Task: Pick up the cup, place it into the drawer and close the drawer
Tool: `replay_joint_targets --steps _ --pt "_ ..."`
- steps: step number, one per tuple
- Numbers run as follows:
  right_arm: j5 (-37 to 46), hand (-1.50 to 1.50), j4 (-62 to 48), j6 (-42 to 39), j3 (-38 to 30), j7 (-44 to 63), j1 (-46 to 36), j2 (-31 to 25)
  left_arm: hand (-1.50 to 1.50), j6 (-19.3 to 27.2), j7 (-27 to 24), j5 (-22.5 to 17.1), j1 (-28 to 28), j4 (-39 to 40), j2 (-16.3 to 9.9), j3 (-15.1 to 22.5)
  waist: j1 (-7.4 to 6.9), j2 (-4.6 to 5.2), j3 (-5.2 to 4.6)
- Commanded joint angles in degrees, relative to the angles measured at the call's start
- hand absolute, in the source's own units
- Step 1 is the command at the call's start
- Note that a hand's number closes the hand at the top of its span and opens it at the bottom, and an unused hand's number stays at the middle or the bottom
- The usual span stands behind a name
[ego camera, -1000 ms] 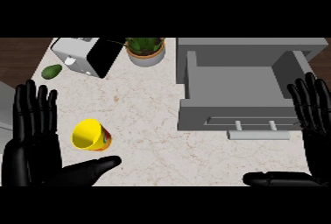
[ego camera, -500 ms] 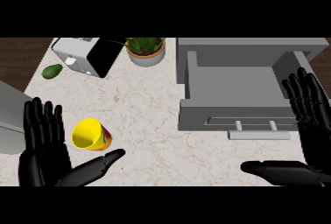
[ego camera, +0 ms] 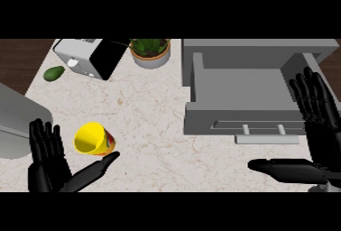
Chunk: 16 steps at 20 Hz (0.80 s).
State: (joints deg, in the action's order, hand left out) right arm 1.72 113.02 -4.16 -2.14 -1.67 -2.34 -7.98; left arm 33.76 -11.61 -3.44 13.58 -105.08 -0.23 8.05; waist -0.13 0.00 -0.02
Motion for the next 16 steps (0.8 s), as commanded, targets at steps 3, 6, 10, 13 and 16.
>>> replay_joint_targets --steps 3,6,10,13,16 --pt "2.0 -1.50 3.8 1.2 2.5 4.6 -0.8 1.6 -1.50 0.5 -6.8 -3.0 3.4 6.1 0.2 -1.8 -0.02 -0.06 0.00" --pt "0.0 -1.50 0.8 -0.8 -1.1 0.5 -0.3 0.1 -1.50 -1.7 -11.8 -7.1 1.4 14.6 0.2 -4.7 0.07 -0.02 0.00" --pt "-1.5 -1.50 2.5 -1.5 -1.7 2.6 -0.6 0.0 -1.50 -3.0 -19.3 -11.5 -1.3 25.6 0.2 -7.1 0.17 0.00 -0.02" --pt "-1.7 -1.50 0.7 -3.7 -2.1 -2.8 3.6 -0.4 -1.50 -10.2 -25.2 -13.6 -2.3 33.8 0.2 -12.7 0.32 0.02 -0.03" --pt "-1.2 -1.50 5.0 -1.6 -2.4 4.3 0.1 -0.1 -1.50 -14.1 -27.6 -15.9 -2.1 35.3 -0.1 -15.1 0.13 -0.03 -0.01"
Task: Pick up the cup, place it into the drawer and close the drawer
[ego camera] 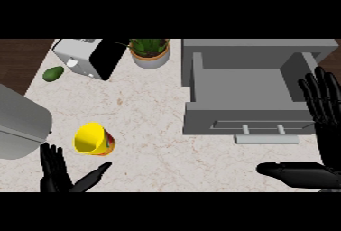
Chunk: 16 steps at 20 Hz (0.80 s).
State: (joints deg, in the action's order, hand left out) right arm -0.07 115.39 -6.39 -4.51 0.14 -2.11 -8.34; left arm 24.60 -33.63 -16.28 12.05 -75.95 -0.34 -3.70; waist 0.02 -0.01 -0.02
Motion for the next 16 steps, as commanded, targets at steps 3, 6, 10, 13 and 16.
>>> replay_joint_targets --steps 3,6,10,13,16 --pt "2.0 -1.50 0.3 -0.4 1.4 1.7 -1.0 0.4 -1.50 -6.2 -7.0 -3.8 -0.7 8.0 -1.3 -4.4 -0.14 -0.01 0.01" --pt "1.7 -1.50 -5.5 -1.8 0.1 -4.8 -0.4 0.8 -1.50 -6.7 -10.8 -4.3 -4.8 14.3 -1.2 -5.6 -0.09 0.02 0.02" --pt "-1.2 -1.50 -0.3 -2.7 -2.0 -1.2 1.6 0.4 -1.50 -7.2 -13.4 -5.0 -10.0 20.5 -1.5 -7.7 0.06 -0.01 0.02" --pt "-1.5 -1.50 0.1 -3.4 -2.7 0.2 -0.6 -0.8 -1.50 -11.9 -20.3 -5.8 -9.5 28.1 -2.5 -10.0 0.04 0.00 0.01" --pt "-0.4 -1.50 1.5 -3.2 -1.6 0.6 0.9 0.2 -1.50 -14.4 -24.2 -6.3 -16.6 39.2 -4.5 -12.4 0.16 0.02 0.00"
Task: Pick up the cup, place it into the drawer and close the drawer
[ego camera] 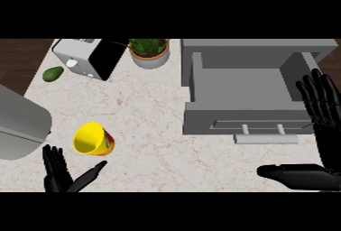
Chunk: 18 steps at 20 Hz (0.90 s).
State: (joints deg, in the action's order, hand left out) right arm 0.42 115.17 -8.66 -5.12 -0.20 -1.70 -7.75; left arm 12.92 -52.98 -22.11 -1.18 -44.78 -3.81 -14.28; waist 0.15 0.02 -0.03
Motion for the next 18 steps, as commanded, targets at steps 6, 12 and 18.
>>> replay_joint_targets --steps 6,12,18 --pt "0.9 -1.50 3.9 -0.6 1.7 0.2 3.8 1.2 -1.50 -3.4 -9.1 0.7 -4.5 11.9 0.5 -1.2 0.38 -0.04 -0.02" --pt "-0.9 -1.50 -1.2 -0.3 -1.0 1.5 -2.8 0.1 -1.50 -5.9 -4.3 -1.2 -8.8 13.1 -3.6 -2.8 0.18 0.07 -0.03" --pt "-2.2 -1.50 -3.0 -2.5 -1.7 -0.1 -2.3 -1.2 -1.50 -9.5 -9.0 -1.4 -9.1 13.2 -0.9 -2.2 0.46 0.12 -0.07"
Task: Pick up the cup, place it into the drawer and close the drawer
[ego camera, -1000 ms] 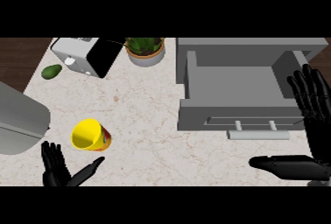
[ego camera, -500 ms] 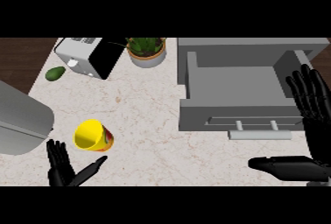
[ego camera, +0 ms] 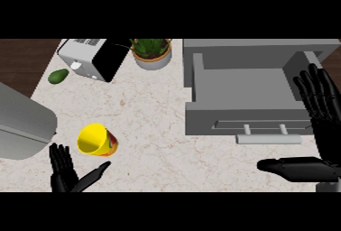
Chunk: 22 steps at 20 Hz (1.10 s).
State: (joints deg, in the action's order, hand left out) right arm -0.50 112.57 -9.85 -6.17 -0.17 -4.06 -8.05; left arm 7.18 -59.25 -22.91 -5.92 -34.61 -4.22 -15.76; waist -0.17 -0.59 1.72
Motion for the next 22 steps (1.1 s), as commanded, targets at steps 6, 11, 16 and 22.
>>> replay_joint_targets --steps 6,11,16,22 --pt "0.5 -1.50 -2.1 -0.2 0.3 -4.1 1.9 1.2 -1.50 -7.4 -2.6 -1.0 -7.3 4.2 -0.5 -0.5 0.75 0.75 -1.80" --pt "-1.1 -1.50 -2.8 -1.1 -1.0 -1.0 -0.5 -0.2 1.50 -15.5 -6.3 -0.7 -11.2 12.4 -1.6 -1.0 1.00 0.90 -1.86" --pt "0.9 -1.50 -2.7 0.0 0.0 -2.5 0.3 0.9 1.50 -17.8 -5.3 -1.7 -15.1 12.3 -1.9 -1.7 1.00 0.83 -1.84" --pt "-1.6 -1.50 -4.0 -2.3 -3.5 -2.3 0.1 -2.2 1.50 -13.6 -9.1 0.3 -16.5 10.2 0.9 -0.3 0.78 0.73 -1.76"
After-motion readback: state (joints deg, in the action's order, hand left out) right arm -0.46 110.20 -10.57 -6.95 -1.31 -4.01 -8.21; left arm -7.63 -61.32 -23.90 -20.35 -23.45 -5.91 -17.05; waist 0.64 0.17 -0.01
